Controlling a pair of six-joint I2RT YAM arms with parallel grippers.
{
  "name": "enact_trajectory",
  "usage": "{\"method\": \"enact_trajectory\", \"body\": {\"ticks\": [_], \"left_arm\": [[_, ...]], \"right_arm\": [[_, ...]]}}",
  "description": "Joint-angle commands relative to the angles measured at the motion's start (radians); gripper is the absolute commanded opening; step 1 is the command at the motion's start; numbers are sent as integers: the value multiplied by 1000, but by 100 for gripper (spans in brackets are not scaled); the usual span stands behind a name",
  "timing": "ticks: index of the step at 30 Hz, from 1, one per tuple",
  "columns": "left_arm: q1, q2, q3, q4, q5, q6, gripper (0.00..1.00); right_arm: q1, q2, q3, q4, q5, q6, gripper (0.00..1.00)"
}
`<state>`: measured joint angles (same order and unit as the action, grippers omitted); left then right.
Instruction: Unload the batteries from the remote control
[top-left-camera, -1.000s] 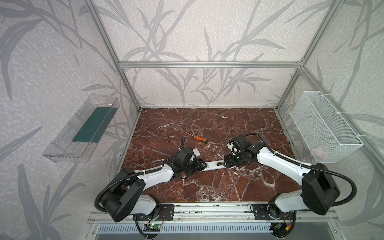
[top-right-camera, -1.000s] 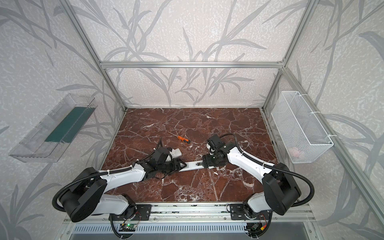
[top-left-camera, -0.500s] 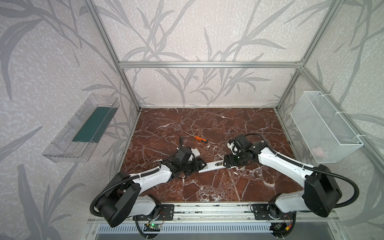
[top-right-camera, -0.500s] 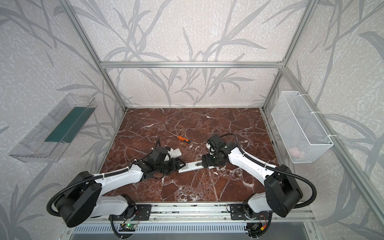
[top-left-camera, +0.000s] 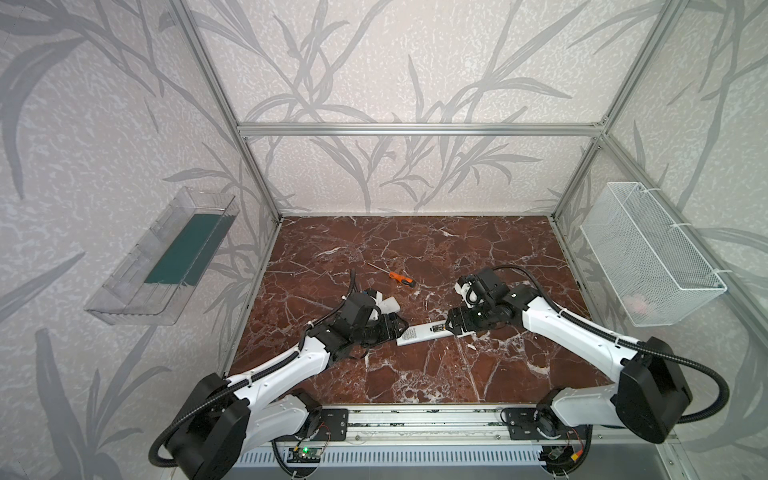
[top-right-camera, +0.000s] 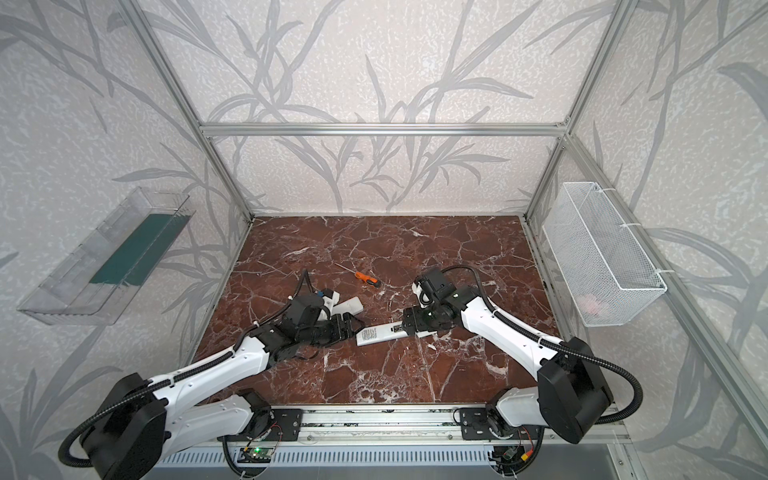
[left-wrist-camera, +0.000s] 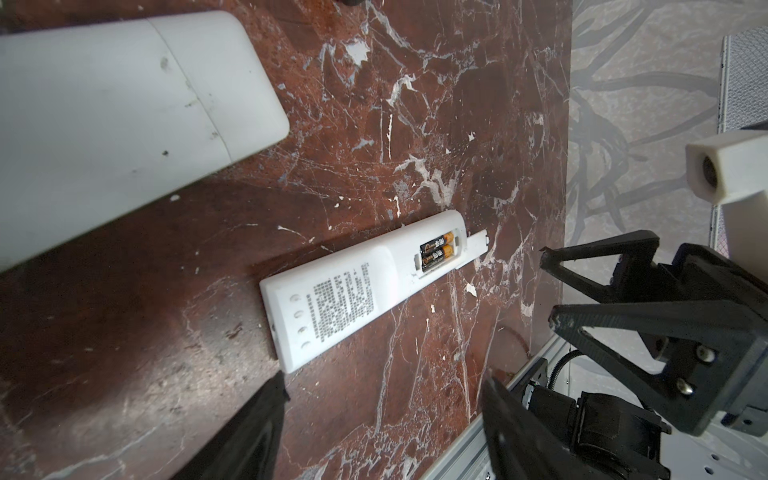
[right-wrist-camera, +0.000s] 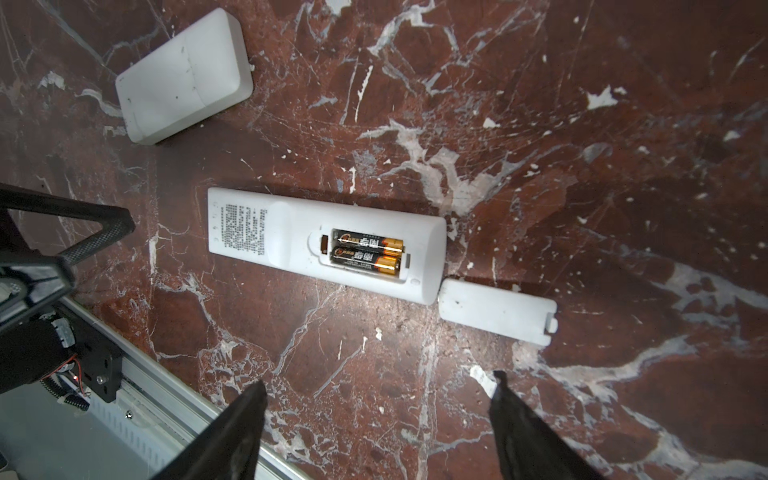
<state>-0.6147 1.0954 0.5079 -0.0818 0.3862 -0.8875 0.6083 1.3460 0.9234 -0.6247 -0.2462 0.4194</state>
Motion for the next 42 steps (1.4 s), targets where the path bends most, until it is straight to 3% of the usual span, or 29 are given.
{"method": "enact_trajectory", "body": {"ticks": [1, 10, 15, 20, 27, 33, 42], "left_arm": [[11, -53, 32, -81, -15, 38, 75], [92, -108, 57, -125, 64, 40, 75], [214, -111, 97, -142, 135, 58, 75], [325, -96, 114, -103, 227, 34, 75], [404, -56, 99, -104, 288, 46, 75], [448, 18, 93, -55, 328, 33, 75], [481, 118, 122, -20, 360, 29, 75]], "right_arm": [[-4, -45, 37, 14, -39, -38, 84], [-4, 38, 159, -3, -144, -133, 85], [-1, 244, 336, -12, -163, -218, 85], [1, 490, 561, -62, -152, -428, 85], [1, 753, 838, -144, -133, -643, 86], [1, 932, 1040, -230, -87, -697, 85], [2, 1091, 1206, -269, -41, -711, 81]]}}
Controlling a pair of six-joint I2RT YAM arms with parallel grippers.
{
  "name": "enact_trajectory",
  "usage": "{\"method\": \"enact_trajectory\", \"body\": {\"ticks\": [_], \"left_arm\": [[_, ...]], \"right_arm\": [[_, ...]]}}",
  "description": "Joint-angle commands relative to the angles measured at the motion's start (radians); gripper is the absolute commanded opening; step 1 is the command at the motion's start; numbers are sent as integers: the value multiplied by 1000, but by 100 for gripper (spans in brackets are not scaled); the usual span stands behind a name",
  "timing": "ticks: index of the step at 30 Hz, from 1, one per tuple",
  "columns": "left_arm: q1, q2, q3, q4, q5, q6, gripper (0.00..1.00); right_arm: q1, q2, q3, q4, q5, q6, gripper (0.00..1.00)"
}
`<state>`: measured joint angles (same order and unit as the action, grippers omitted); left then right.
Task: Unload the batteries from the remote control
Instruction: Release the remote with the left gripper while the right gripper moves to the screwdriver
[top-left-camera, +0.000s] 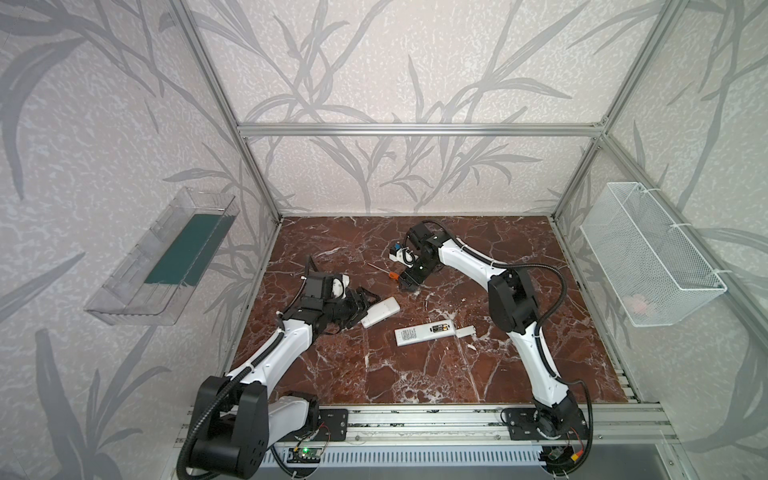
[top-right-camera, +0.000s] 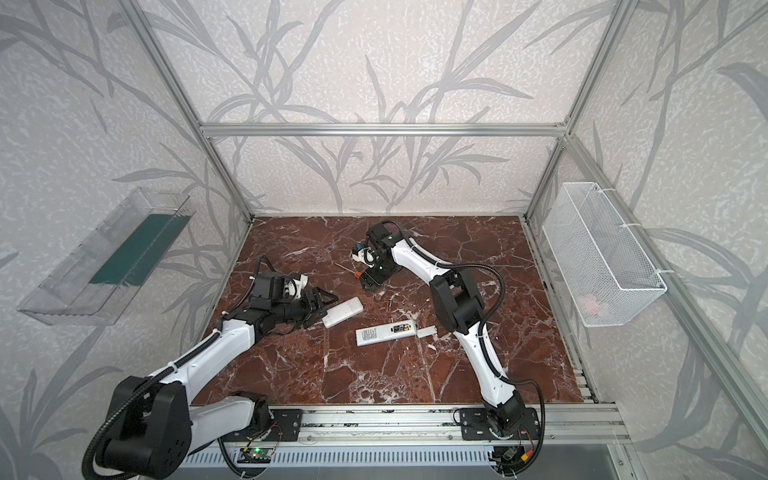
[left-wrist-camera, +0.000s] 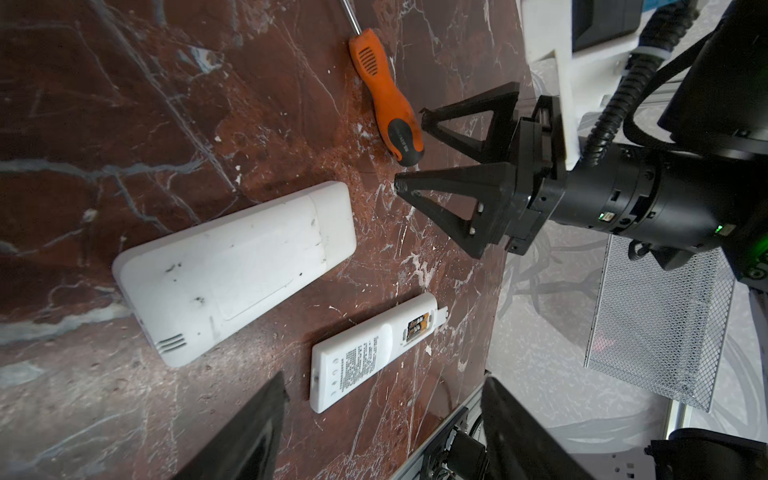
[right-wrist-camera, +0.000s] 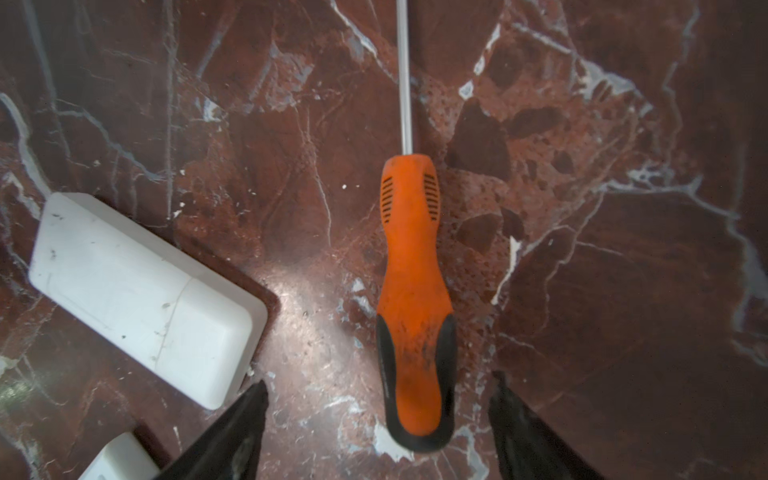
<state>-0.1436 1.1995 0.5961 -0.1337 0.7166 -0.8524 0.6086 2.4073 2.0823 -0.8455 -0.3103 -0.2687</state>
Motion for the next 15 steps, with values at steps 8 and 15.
{"method": "enact_trajectory", "body": {"ticks": [8, 15], "left_arm": [[25, 85, 73, 48, 47, -7, 75], [34, 119, 94, 50, 61, -8, 75]], "right_arm": [[25, 85, 88, -43, 118, -53, 62], [34, 42, 29, 35, 115, -76, 34]]}}
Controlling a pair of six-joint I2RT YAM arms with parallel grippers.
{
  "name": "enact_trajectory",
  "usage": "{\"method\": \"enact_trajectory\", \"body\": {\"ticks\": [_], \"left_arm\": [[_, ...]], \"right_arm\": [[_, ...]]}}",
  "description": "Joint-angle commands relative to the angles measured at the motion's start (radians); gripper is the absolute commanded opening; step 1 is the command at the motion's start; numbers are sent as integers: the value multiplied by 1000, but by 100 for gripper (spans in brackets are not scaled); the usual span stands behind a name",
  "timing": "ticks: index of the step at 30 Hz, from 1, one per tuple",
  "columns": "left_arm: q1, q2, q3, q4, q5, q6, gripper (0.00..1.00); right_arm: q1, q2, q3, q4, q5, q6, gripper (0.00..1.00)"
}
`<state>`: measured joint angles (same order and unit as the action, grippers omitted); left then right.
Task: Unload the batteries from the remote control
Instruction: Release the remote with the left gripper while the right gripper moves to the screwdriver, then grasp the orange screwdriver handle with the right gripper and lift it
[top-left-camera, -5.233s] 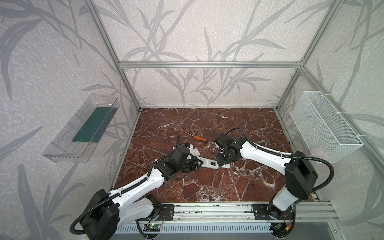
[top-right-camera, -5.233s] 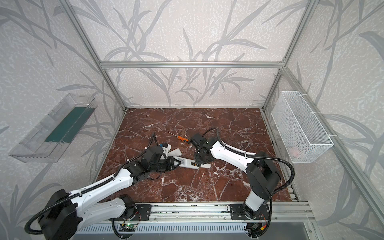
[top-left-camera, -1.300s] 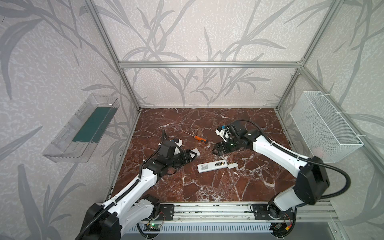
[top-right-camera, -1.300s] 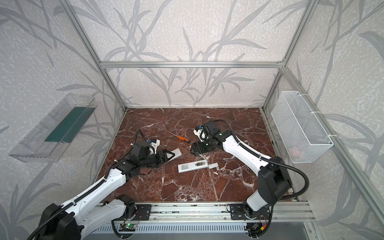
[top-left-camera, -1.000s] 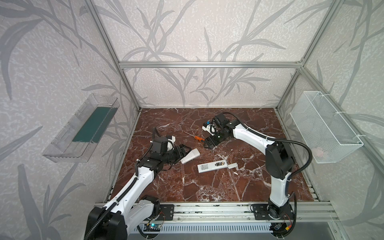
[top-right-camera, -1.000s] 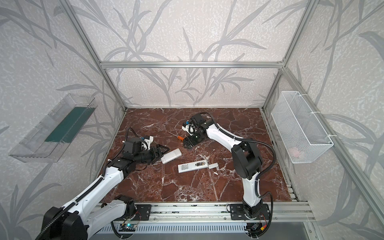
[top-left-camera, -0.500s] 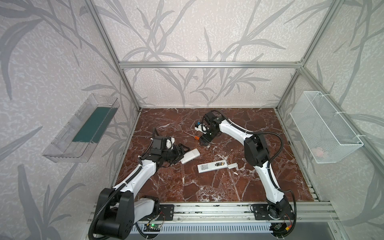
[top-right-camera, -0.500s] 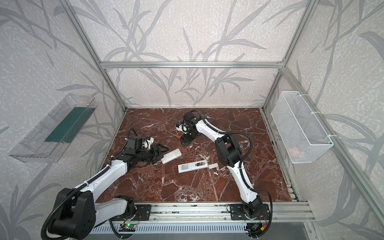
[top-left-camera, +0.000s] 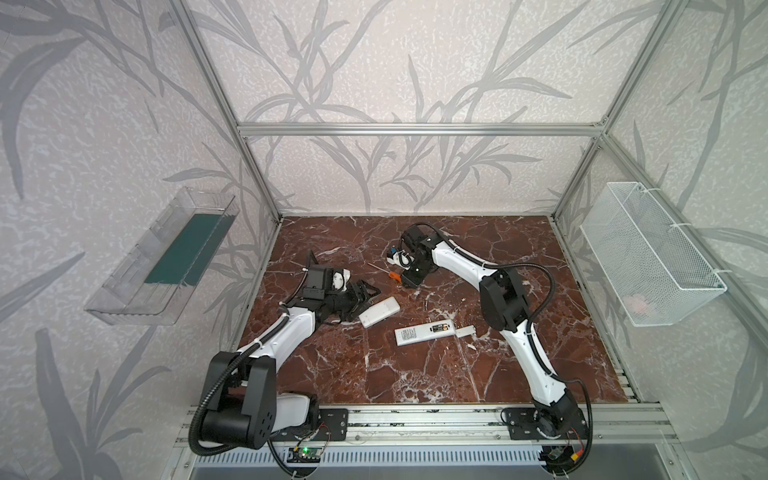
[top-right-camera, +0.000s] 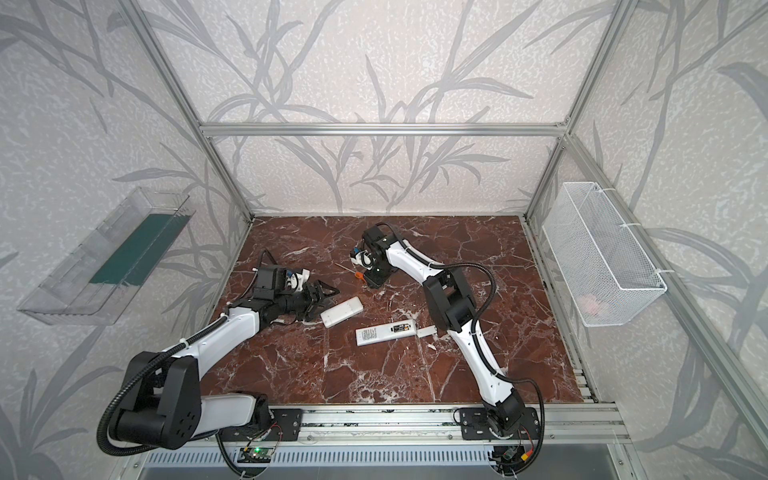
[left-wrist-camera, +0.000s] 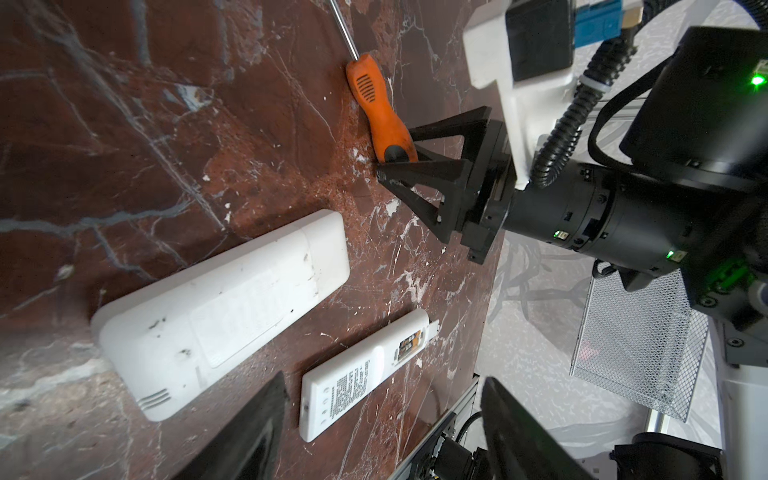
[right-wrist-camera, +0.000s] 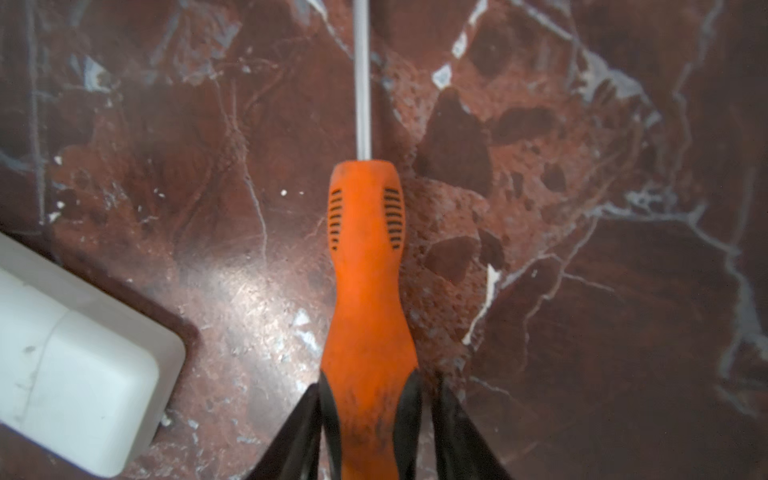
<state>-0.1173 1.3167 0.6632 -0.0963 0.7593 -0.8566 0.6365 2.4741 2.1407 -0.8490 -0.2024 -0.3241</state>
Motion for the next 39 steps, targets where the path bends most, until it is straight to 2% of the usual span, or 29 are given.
{"method": "enact_trajectory", "body": {"ticks": [1, 3, 7, 11, 14, 17, 19, 22, 25, 29, 33, 36, 39], "left_arm": [[9, 3, 26, 13, 18, -4, 75], [14, -1, 29, 12, 19, -2, 75], [26, -18, 42, 4, 18, 2, 75], [43, -44, 76, -1, 24, 17, 75], [44, -54, 117, 0, 36, 32, 75], [45, -59, 151, 20, 57, 39, 74], [46, -64, 166, 58, 81, 35, 74], [45, -65, 162, 172, 108, -7, 74], [43, -57, 149, 351, 150, -97, 74], [21, -32, 129, 547, 192, -205, 74], [-36, -37, 122, 565, 190, -210, 83], [-69, -57, 119, 556, 166, -205, 98], [-95, -81, 119, 551, 140, -200, 99]], "right_arm": [[6, -40, -49, 55, 1, -21, 31], [6, -80, -93, 93, -12, -24, 24], [1, -153, -173, 147, -61, 7, 18], [-27, -246, -272, 208, -214, 141, 16], [-74, -341, -394, 302, -378, 304, 16], [-158, -434, -559, 462, -615, 540, 14], [-209, -496, -698, 659, -786, 759, 14], [-234, -604, -875, 875, -905, 986, 13], [-235, -702, -990, 957, -974, 1099, 13], [-235, -824, -1104, 1025, -1018, 1182, 13], [-235, -914, -1160, 1017, -1039, 1198, 13], [-235, -969, -1188, 1033, -1042, 1229, 12], [-235, -1010, -1223, 1152, -1048, 1331, 11]]}}
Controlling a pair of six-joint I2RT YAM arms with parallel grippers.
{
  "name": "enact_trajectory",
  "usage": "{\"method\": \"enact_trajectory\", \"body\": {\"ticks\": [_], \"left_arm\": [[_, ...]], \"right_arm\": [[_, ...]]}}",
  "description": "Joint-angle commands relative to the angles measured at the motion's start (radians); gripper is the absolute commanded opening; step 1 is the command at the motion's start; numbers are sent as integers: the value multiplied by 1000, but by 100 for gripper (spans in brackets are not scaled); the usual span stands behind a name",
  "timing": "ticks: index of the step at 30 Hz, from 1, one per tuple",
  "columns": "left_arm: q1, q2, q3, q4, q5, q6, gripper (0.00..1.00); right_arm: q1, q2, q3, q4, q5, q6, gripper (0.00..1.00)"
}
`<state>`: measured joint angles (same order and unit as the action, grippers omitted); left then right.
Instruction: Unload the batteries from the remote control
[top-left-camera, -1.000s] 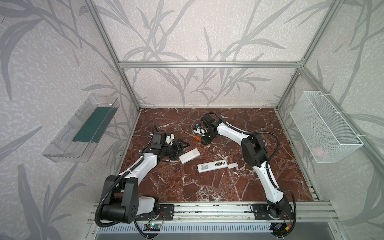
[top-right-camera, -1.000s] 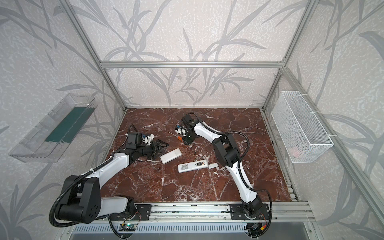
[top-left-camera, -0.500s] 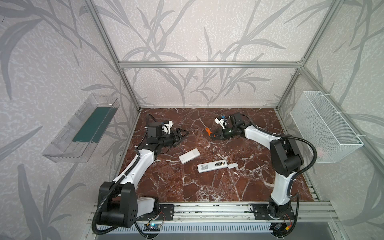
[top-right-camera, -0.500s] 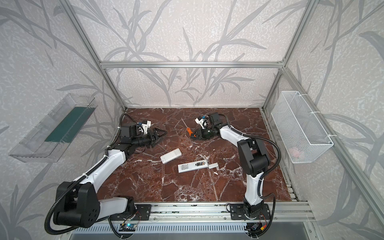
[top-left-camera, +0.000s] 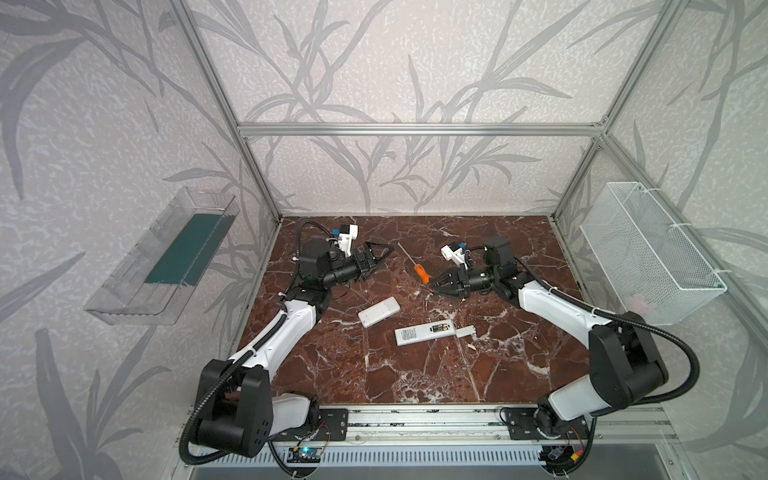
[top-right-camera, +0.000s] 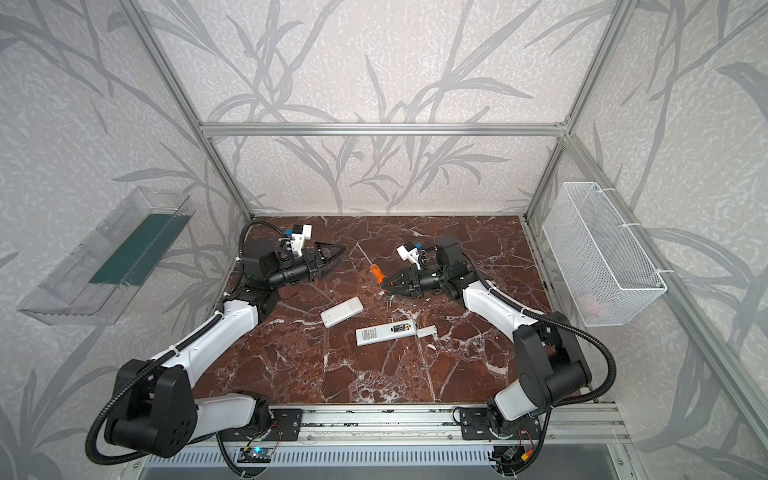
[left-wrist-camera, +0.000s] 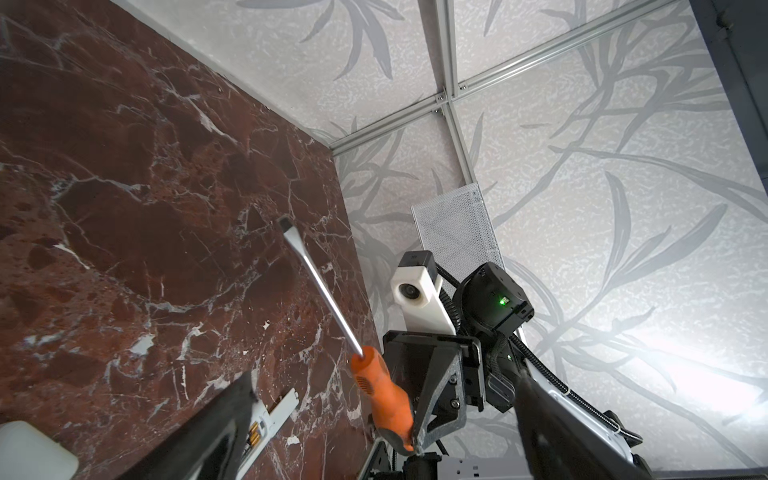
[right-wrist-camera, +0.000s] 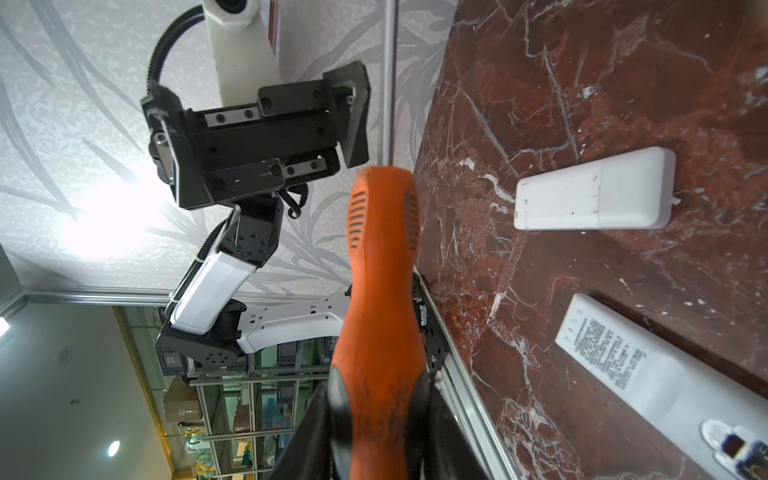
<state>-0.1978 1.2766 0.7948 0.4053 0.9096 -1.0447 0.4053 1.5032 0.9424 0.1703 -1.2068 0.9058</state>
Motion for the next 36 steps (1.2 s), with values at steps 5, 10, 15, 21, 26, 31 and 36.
{"method": "enact_trajectory", "body": {"ticks": [5, 10, 15, 21, 26, 31, 36], "left_arm": [[-67, -42, 4, 93, -45, -24, 99], [-103, 19, 18, 256, -64, -115, 99], [-124, 59, 39, 317, -94, -138, 95], [-129, 65, 35, 365, -127, -151, 74], [-129, 78, 25, 404, -121, -179, 56], [-129, 101, 17, 452, -107, -214, 42], [-128, 128, 16, 503, -95, -249, 29]], "right_arm": [[11, -83, -37, 232, -57, 200, 11], [38, -118, -35, 238, -65, 221, 11], [51, -141, -37, 244, -64, 234, 10], [54, -152, -42, 257, -68, 251, 10], [54, -140, -44, 257, -66, 252, 10], [55, -126, -54, 292, -63, 271, 10], [55, -117, -62, 300, -59, 272, 10]]}}
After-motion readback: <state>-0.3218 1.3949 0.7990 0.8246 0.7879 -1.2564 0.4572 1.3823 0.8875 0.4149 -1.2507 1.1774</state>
